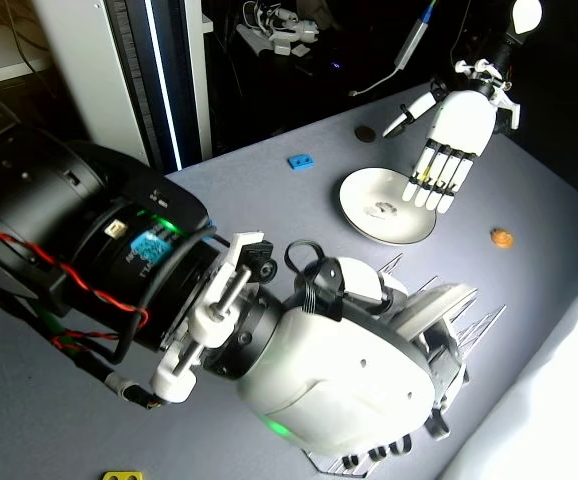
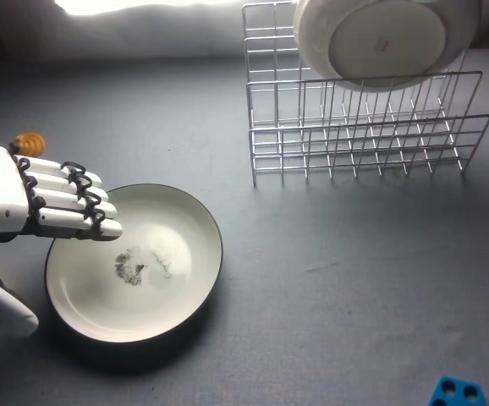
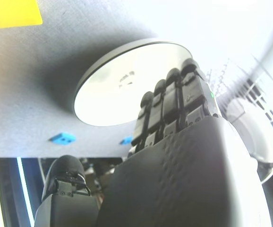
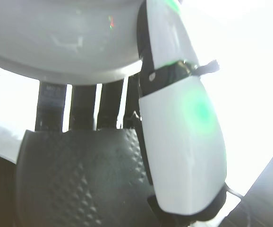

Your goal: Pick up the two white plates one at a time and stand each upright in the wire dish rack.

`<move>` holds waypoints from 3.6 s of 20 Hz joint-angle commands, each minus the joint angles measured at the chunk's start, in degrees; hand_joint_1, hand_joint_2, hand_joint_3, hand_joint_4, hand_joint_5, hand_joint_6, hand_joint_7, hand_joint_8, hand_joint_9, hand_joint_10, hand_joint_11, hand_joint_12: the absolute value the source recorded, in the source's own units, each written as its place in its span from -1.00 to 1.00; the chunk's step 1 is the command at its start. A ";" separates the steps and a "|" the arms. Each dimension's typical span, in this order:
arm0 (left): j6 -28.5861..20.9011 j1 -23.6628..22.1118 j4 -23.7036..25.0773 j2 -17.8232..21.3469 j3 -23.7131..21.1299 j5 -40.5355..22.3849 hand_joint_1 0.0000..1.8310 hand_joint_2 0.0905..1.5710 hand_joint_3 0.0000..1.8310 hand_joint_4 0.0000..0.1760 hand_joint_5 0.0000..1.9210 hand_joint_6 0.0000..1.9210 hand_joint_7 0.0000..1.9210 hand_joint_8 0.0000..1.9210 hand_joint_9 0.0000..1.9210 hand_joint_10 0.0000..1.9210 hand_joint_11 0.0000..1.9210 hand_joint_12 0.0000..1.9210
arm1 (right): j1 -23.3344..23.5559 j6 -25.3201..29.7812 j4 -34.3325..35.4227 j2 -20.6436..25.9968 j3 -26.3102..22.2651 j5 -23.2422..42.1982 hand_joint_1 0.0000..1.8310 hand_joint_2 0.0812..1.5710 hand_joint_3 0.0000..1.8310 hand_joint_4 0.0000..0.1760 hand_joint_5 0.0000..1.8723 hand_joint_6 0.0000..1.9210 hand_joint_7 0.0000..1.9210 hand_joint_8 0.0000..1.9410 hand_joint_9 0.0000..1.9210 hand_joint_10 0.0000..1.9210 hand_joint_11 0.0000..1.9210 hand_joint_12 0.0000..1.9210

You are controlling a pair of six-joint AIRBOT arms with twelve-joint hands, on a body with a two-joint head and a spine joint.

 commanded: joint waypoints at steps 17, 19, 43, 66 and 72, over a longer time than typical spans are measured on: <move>-0.13 -0.52 -3.16 -0.30 0.48 -1.66 -1.00 0.33 -1.00 -1.00 -0.98 -0.99 -0.99 -0.99 -1.00 -1.00 -1.00 -1.00 | -3.13 0.74 1.44 -3.61 4.98 7.71 0.37 0.36 -1.00 -1.00 0.05 0.03 0.11 -0.14 0.05 -0.24 -0.16 0.26; -0.13 -0.52 -3.16 -0.31 0.50 -1.66 -1.00 0.34 -1.00 -1.00 -0.99 -1.00 -0.99 -1.00 -1.00 -1.00 -1.00 -1.00 | -3.62 0.67 1.44 -4.08 5.46 7.73 0.34 0.38 -1.00 -0.74 0.02 0.08 0.09 -0.08 0.14 -0.52 -0.17 0.26; -0.09 2.23 -3.10 -1.21 2.62 -0.35 -1.00 0.33 -1.00 -1.00 -1.00 -1.00 -1.00 -1.00 -1.00 -1.00 -1.00 -1.00 | -4.27 0.33 1.45 -4.24 6.03 9.53 0.27 0.23 -1.00 -1.00 -0.13 -0.95 -0.10 -1.00 -0.15 -0.97 -0.68 0.29; -0.45 6.87 -3.10 -2.69 4.14 1.10 -1.00 0.33 -1.00 -1.00 -1.00 -1.00 -1.00 -1.00 -1.00 -1.00 -1.00 -1.00 | -1.46 -12.36 -21.71 -3.08 0.16 34.62 -0.02 0.31 -0.99 -1.00 -0.79 -1.00 -0.80 -1.00 -0.89 -1.00 -1.00 -0.62; -1.70 10.62 -3.09 -3.48 4.80 1.33 -1.00 0.33 -1.00 -1.00 -1.00 -1.00 -1.00 -1.00 -1.00 -1.00 -1.00 -1.00 | -2.29 -27.65 -33.22 -3.35 -10.64 31.77 0.13 0.19 -0.99 -1.00 -1.00 -1.00 -1.00 -1.00 -1.00 -1.00 -1.00 -1.00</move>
